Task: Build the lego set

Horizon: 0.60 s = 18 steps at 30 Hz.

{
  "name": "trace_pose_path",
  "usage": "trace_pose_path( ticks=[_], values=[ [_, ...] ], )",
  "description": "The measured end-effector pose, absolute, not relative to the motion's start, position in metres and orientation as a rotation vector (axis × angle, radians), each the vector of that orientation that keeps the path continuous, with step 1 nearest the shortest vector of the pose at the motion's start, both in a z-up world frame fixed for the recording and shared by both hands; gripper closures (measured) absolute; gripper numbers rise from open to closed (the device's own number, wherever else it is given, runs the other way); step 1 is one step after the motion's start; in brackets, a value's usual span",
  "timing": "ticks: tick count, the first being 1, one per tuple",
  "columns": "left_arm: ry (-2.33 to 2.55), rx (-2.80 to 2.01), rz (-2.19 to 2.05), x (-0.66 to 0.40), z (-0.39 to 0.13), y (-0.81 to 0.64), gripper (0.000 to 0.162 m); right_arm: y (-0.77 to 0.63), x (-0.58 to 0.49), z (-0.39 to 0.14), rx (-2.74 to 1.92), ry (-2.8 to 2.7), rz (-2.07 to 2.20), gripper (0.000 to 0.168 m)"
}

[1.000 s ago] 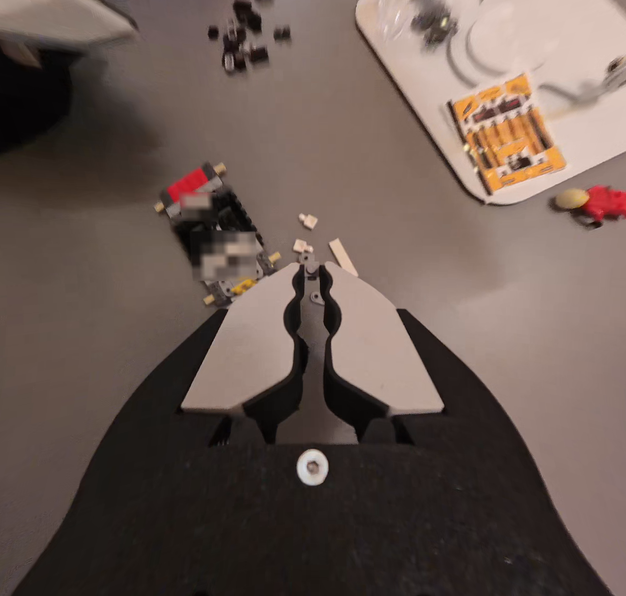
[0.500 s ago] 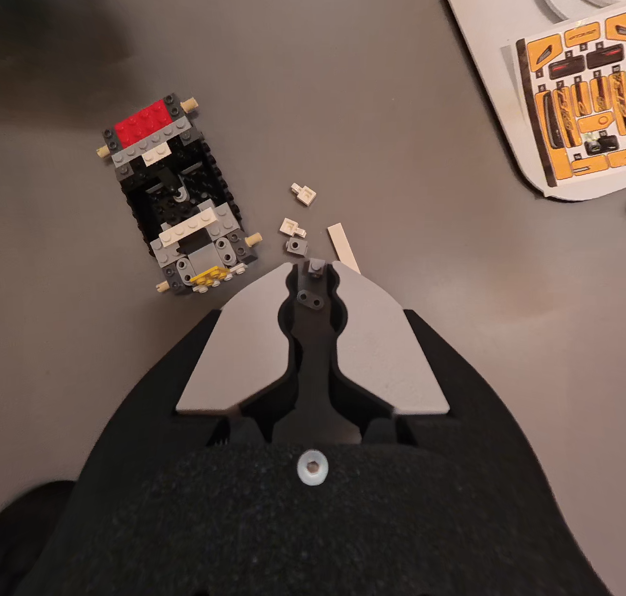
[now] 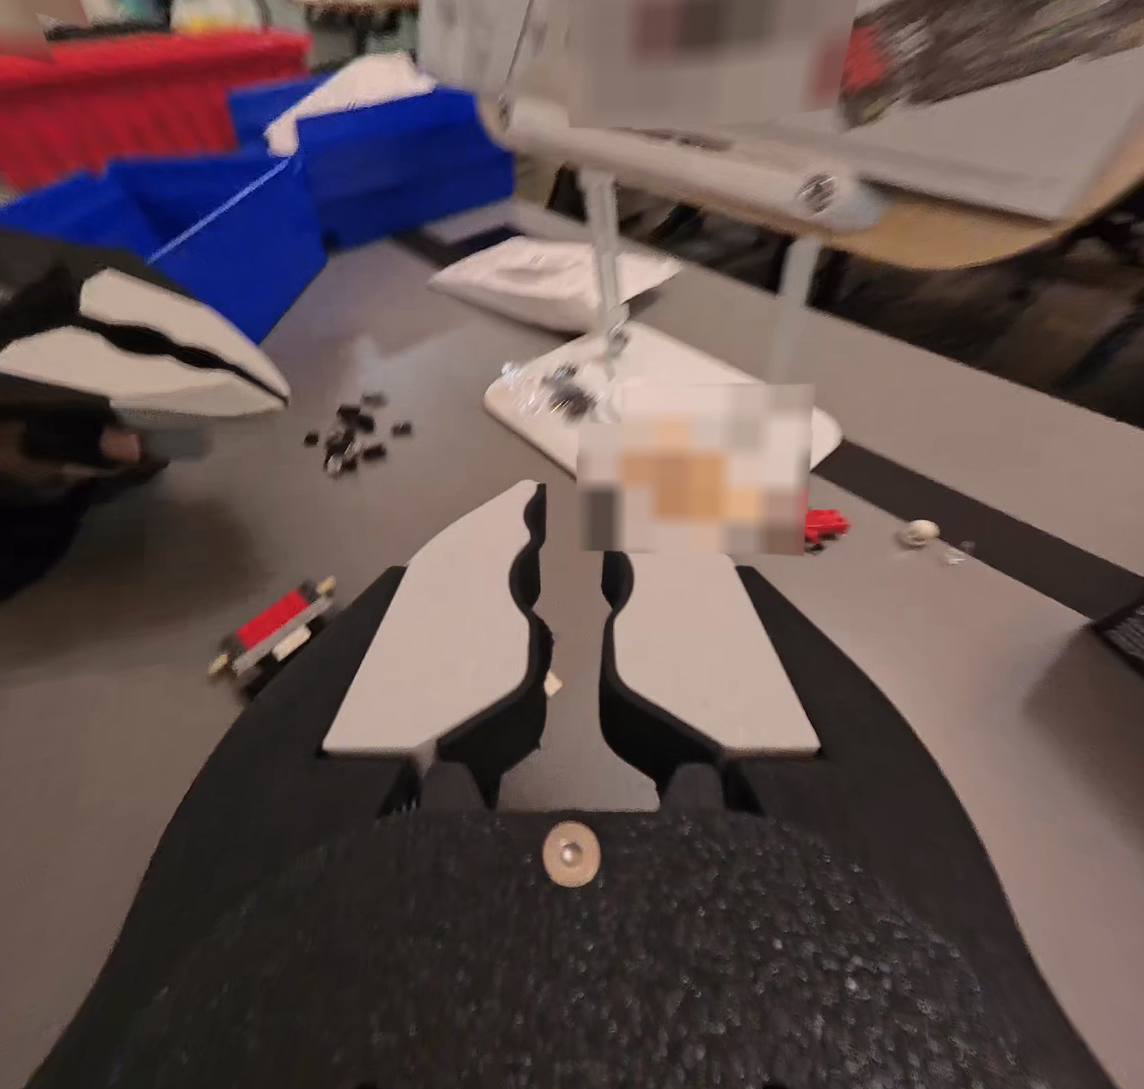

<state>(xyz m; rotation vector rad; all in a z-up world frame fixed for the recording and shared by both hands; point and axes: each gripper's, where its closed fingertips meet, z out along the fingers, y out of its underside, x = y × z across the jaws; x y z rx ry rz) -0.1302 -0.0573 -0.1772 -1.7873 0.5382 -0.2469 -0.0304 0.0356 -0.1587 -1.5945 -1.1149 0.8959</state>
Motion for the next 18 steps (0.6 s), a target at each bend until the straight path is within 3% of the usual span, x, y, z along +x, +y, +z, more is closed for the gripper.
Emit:
trace_pose_path(
  ticks=[5, 18],
  values=[
    [0.424, -1.775, -0.251, -0.148, -0.175, -0.05, 0.162, 0.05, -0.011, -0.142, -1.52, -0.9, 0.78, 0.168],
    [0.122, -1.633, -0.066, -0.212, -0.128, -0.016, 0.162, 0.056, 0.003, -0.132, -1.425, -0.829, 0.726, 0.168]
  ],
)
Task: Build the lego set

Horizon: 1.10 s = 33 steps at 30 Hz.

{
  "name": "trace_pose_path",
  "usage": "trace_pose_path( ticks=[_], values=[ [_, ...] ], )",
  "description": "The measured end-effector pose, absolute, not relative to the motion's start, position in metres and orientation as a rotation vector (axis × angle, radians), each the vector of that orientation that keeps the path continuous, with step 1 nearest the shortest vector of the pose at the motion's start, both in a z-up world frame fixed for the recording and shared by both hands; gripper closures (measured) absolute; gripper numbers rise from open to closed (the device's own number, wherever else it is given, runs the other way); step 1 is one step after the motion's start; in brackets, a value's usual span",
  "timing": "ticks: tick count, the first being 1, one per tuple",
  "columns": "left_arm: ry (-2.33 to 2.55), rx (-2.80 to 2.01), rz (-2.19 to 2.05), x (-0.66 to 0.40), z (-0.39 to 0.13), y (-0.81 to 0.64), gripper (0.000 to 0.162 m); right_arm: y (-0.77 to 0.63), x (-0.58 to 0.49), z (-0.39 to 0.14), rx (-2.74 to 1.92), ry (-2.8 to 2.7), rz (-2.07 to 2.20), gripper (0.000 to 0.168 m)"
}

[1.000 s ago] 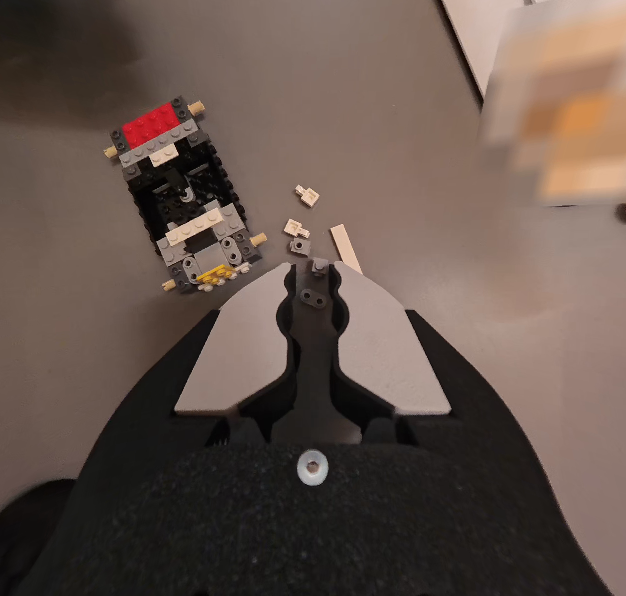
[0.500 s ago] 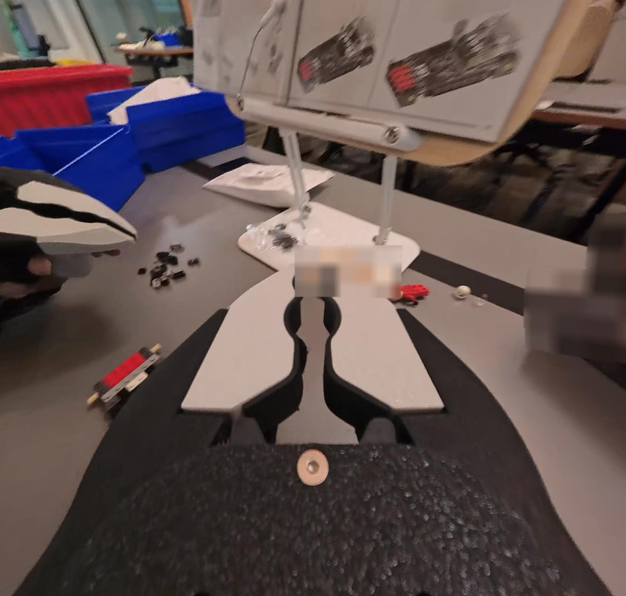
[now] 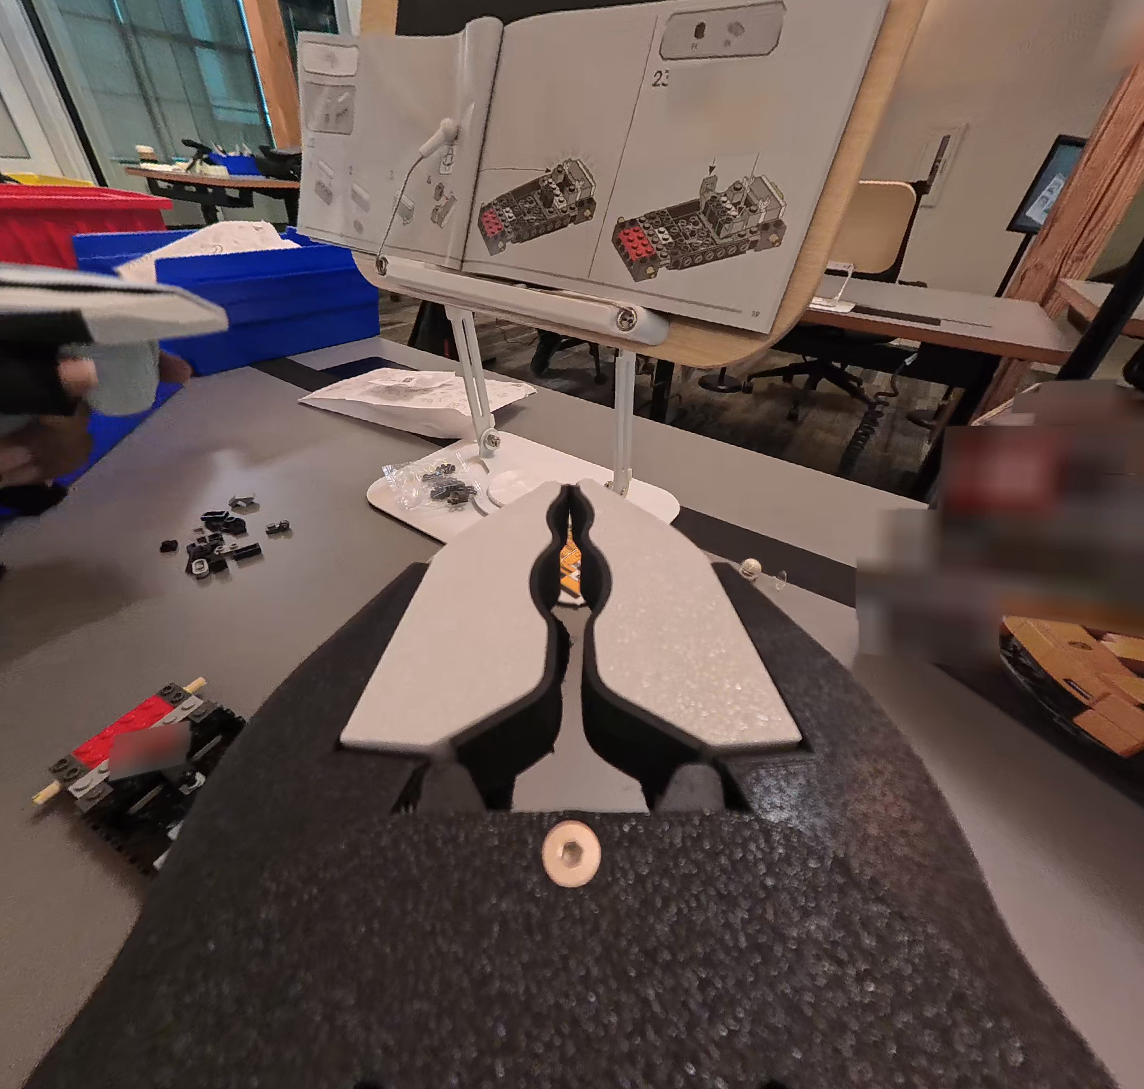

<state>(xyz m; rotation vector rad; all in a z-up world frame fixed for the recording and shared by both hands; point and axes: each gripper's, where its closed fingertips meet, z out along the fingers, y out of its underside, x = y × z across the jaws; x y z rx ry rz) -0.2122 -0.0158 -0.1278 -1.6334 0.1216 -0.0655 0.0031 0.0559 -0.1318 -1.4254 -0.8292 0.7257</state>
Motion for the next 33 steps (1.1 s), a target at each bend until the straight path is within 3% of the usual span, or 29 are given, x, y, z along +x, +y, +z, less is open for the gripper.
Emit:
trace_pose_path(
  ticks=[12, 33],
  values=[
    [-0.115, -1.405, 0.201, -0.294, -0.04, 0.051, 0.162, 0.055, 0.002, -0.142, -1.439, -0.834, 0.743, 0.168],
    [-0.177, -1.355, 0.276, -0.34, -0.031, 0.083, 0.162, 0.048, -0.013, -0.159, -1.452, -0.908, 0.775, 0.168]
  ],
)
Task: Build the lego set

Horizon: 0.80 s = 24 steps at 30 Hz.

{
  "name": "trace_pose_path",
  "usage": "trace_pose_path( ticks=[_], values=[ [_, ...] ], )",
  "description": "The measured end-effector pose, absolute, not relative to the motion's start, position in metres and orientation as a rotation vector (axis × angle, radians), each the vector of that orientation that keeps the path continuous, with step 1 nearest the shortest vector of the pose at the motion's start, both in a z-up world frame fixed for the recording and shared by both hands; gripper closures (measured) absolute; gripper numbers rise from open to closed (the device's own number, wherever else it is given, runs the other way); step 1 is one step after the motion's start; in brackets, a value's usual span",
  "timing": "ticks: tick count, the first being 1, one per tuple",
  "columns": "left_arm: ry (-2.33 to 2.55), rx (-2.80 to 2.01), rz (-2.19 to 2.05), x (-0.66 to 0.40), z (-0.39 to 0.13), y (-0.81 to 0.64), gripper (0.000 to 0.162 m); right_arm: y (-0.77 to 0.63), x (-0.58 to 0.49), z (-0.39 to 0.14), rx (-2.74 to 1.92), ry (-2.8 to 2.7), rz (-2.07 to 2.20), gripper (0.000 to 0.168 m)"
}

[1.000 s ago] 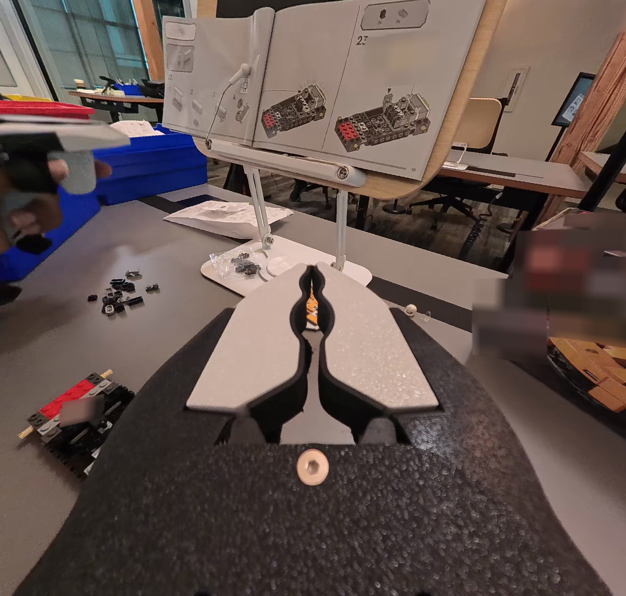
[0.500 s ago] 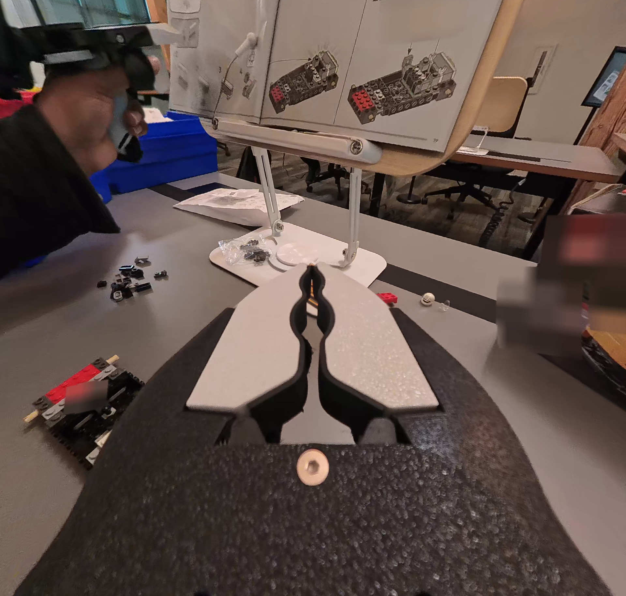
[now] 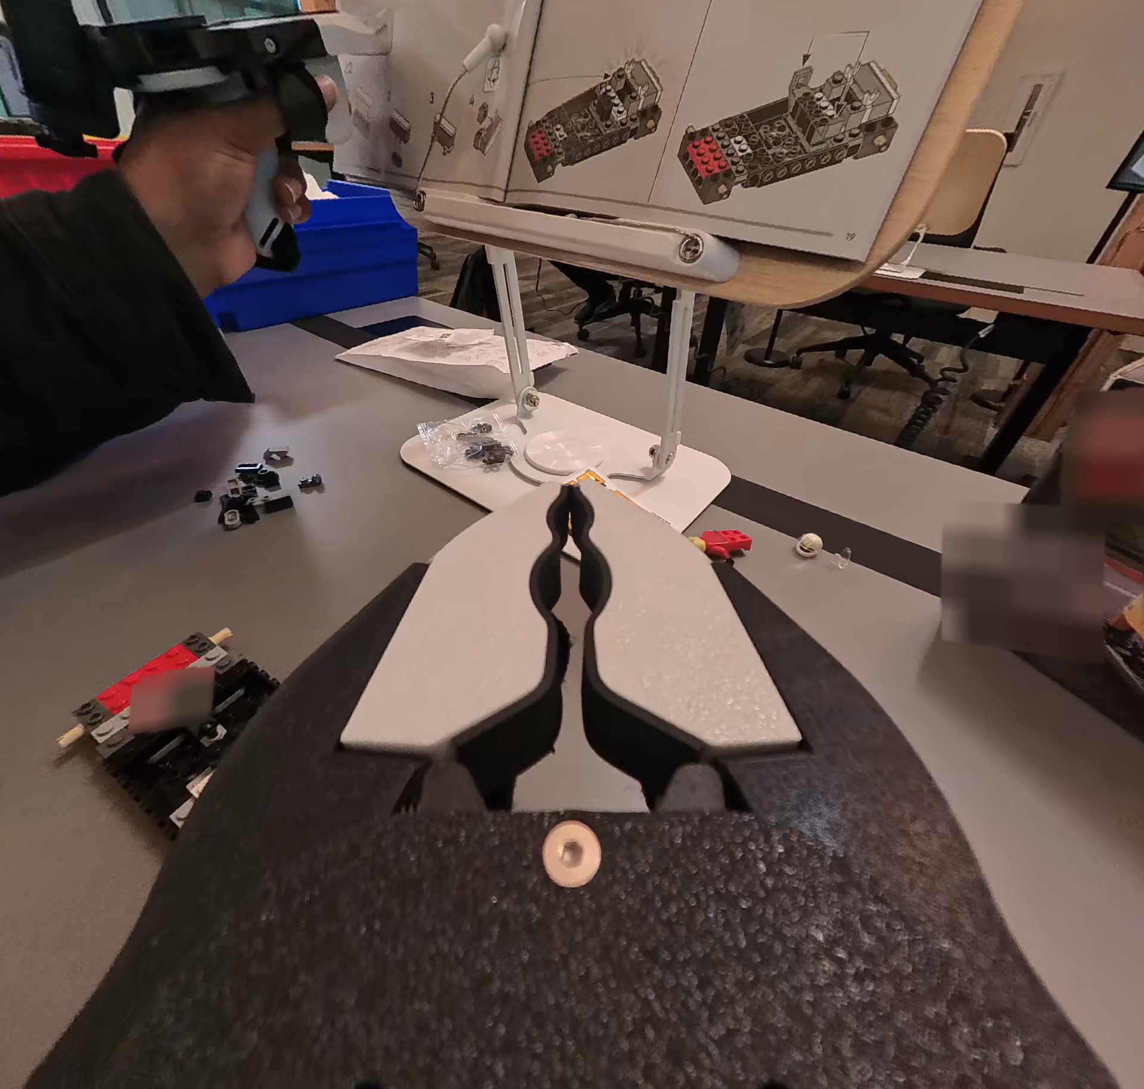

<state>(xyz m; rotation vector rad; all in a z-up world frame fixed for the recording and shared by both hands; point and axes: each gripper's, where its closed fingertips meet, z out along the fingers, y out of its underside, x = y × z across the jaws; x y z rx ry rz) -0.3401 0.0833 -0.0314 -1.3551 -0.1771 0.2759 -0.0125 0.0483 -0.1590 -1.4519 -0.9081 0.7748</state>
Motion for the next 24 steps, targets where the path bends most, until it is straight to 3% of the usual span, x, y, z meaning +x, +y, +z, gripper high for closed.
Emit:
trace_pose_path(
  ticks=[24],
  values=[
    [0.101, -1.431, 0.151, -0.256, 0.018, 0.002, 0.162, 0.043, -0.005, -0.144, -1.414, -0.884, 0.803, 0.168]
  ],
)
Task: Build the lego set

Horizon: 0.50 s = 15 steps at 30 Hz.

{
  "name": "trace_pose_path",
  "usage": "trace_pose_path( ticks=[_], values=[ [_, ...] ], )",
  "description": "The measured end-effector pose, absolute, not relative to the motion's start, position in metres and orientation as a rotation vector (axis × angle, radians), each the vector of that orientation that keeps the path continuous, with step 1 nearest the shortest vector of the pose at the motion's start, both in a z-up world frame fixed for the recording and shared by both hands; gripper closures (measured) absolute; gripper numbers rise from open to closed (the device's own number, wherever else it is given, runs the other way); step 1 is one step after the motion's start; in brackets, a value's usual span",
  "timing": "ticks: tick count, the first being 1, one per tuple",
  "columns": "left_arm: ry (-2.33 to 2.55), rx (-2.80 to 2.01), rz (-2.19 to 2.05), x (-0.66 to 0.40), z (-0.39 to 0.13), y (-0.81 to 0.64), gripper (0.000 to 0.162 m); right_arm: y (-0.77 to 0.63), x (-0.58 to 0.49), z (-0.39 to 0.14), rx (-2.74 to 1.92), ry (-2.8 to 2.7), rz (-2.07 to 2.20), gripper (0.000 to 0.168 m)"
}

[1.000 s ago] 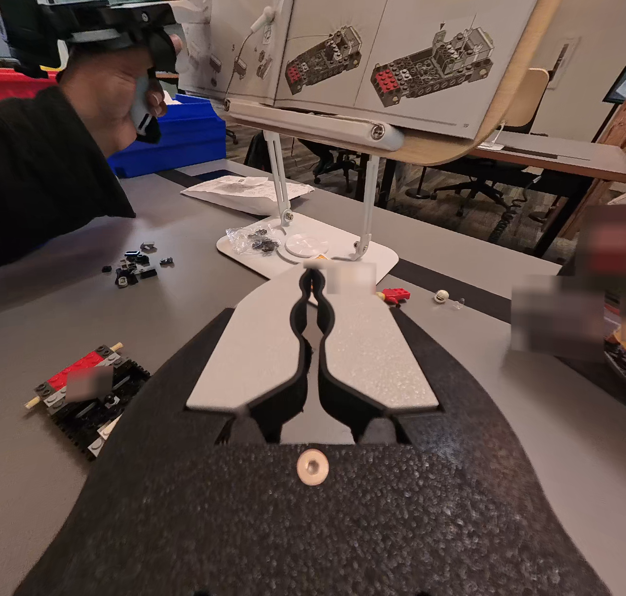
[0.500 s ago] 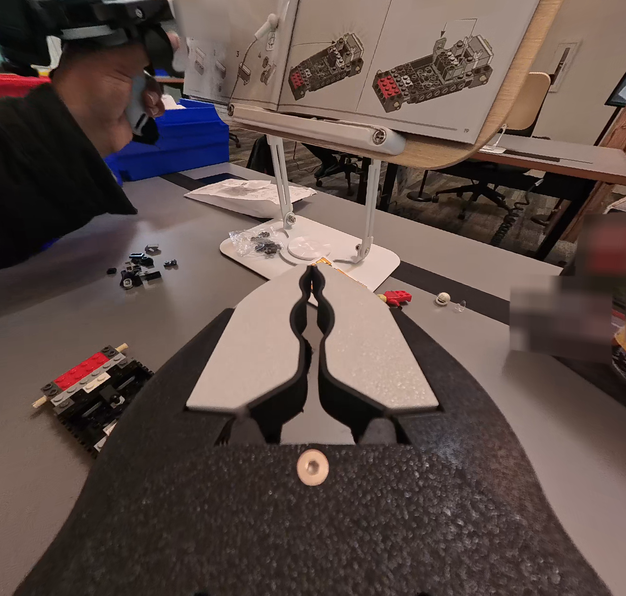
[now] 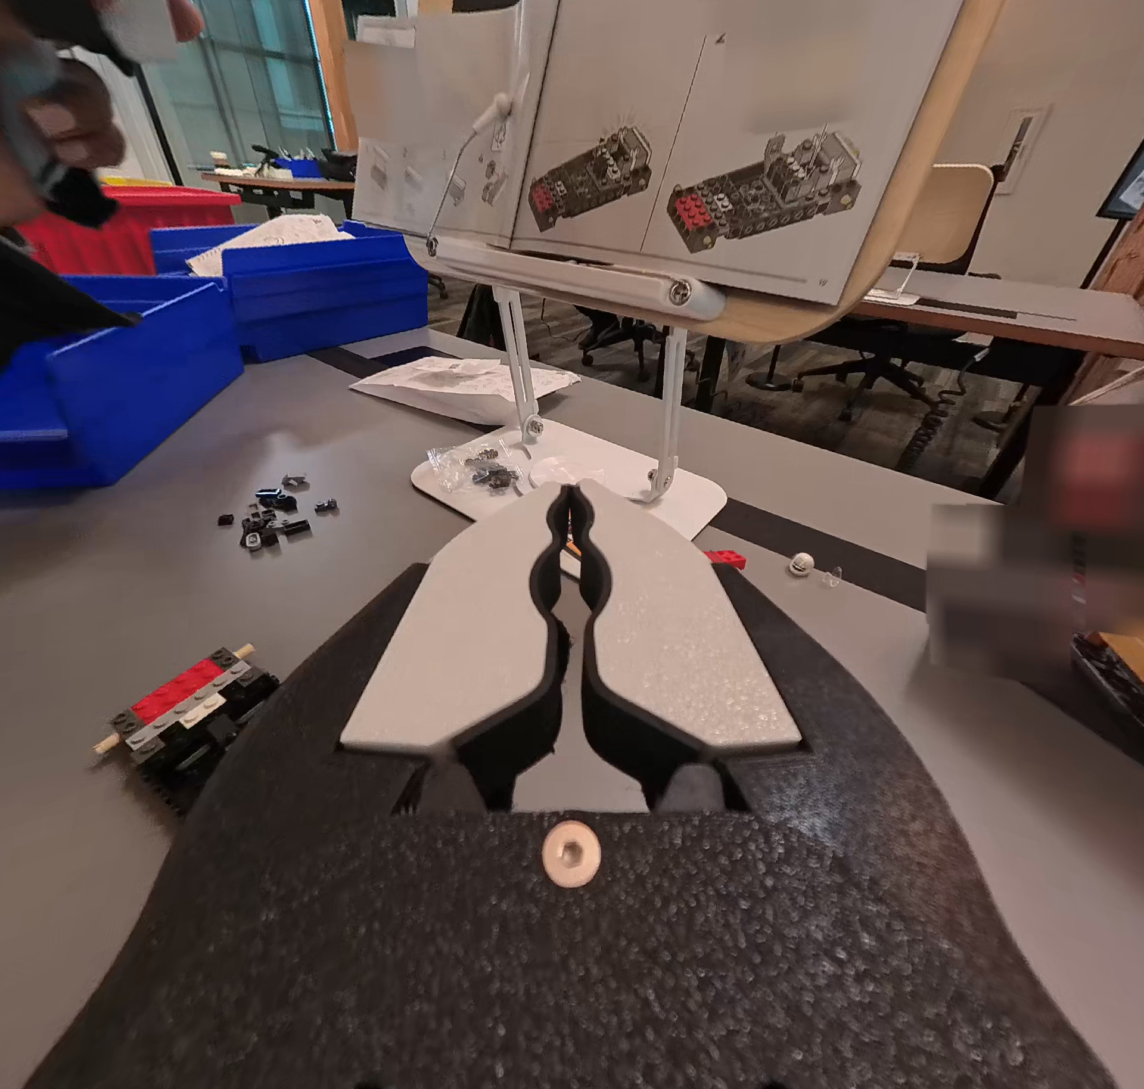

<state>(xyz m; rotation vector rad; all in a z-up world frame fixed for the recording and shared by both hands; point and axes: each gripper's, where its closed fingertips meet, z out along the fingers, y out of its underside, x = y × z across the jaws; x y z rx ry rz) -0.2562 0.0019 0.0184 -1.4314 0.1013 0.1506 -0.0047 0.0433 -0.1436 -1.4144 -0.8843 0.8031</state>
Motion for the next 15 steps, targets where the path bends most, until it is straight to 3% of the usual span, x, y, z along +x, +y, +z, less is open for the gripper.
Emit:
trace_pose_path(
  ticks=[4, 15],
  values=[
    [0.2, -1.578, 0.15, -0.253, 0.002, -0.01, 0.162, 0.042, -0.003, -0.14, -1.405, -0.882, 0.806, 0.168],
    [0.44, -2.027, 0.08, -0.225, -0.117, -0.025, 0.158, 0.04, -0.001, -0.135, -1.397, -0.882, 0.832, 0.168]
  ],
)
